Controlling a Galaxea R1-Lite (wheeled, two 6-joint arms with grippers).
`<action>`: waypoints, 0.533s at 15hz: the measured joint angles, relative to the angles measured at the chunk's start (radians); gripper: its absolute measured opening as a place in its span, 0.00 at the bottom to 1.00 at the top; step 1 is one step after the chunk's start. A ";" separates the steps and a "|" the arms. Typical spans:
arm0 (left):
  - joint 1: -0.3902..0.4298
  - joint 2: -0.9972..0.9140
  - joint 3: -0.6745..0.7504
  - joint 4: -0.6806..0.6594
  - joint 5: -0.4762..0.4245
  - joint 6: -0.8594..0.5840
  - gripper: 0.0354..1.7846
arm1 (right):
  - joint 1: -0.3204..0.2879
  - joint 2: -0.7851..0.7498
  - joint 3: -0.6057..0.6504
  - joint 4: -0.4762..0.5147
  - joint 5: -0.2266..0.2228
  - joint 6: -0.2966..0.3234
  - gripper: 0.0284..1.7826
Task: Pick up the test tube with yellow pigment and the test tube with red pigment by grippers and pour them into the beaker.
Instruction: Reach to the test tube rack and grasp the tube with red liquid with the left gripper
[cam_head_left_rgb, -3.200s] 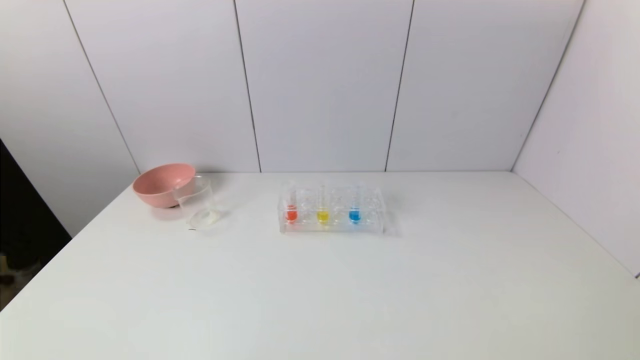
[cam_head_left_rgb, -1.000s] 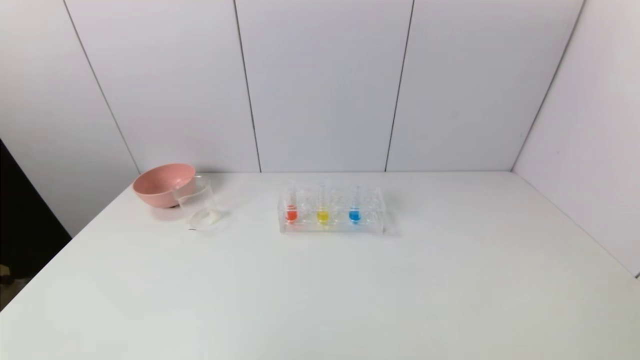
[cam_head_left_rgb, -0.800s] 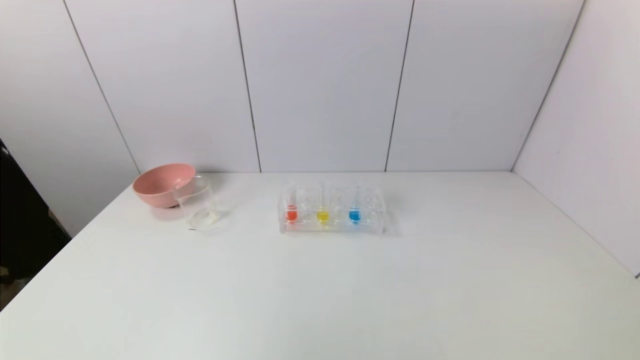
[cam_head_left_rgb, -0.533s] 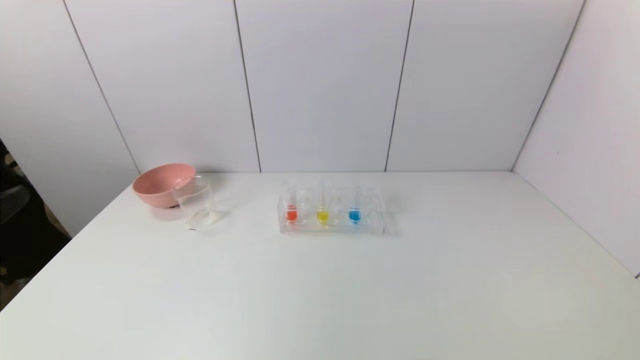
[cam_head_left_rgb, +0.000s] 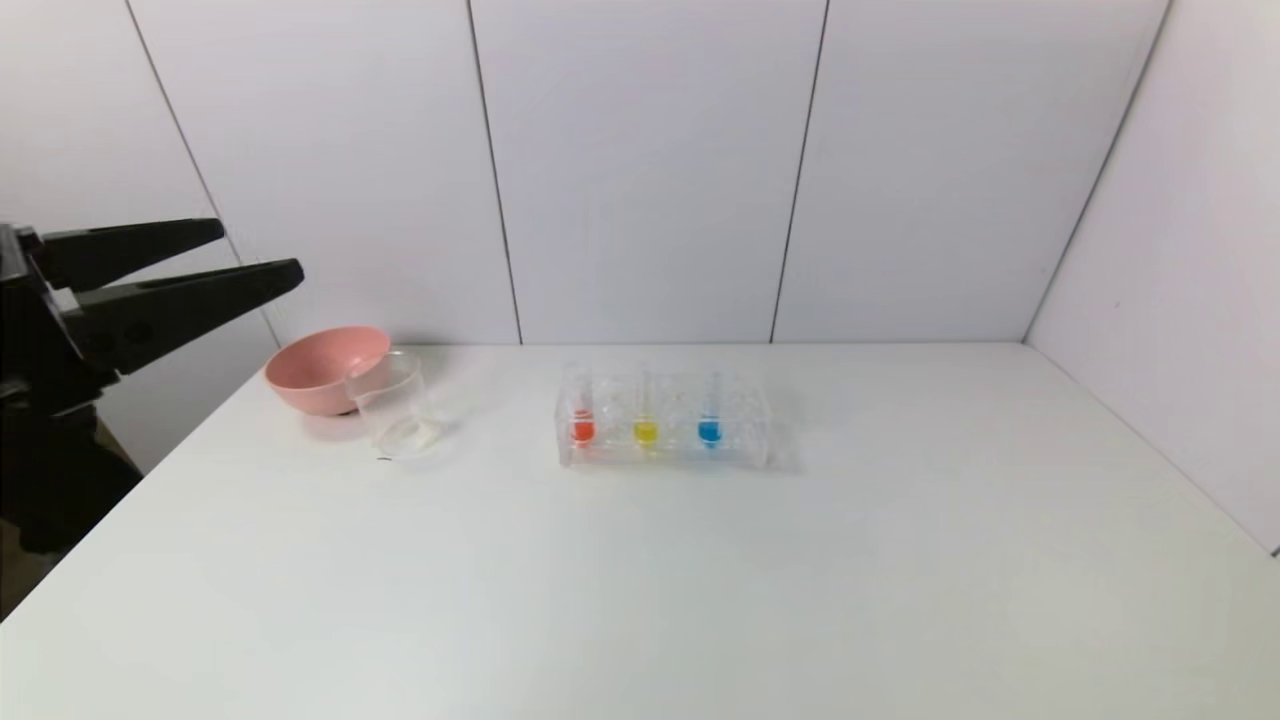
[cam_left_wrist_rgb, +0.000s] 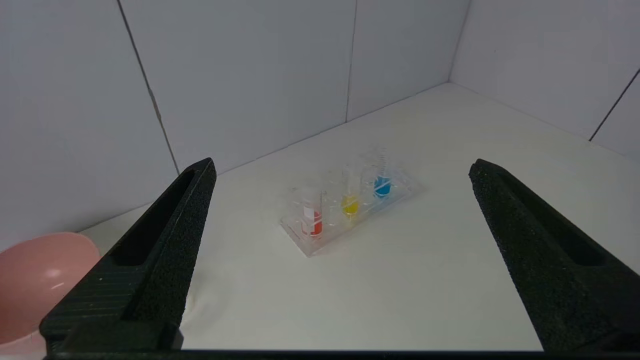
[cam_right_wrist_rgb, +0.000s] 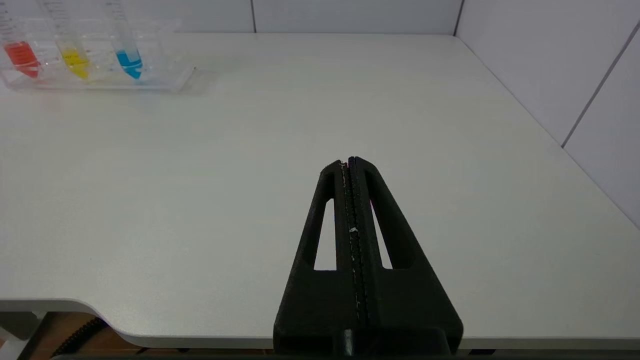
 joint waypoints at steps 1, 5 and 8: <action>-0.003 0.036 -0.003 -0.025 -0.005 0.001 0.99 | 0.000 0.000 0.000 0.000 0.000 0.000 0.05; -0.018 0.193 -0.036 -0.138 -0.016 0.001 0.99 | 0.000 0.000 0.000 0.000 0.000 0.000 0.05; -0.054 0.313 -0.067 -0.227 -0.019 0.001 0.99 | 0.000 0.000 0.000 0.000 0.000 0.000 0.05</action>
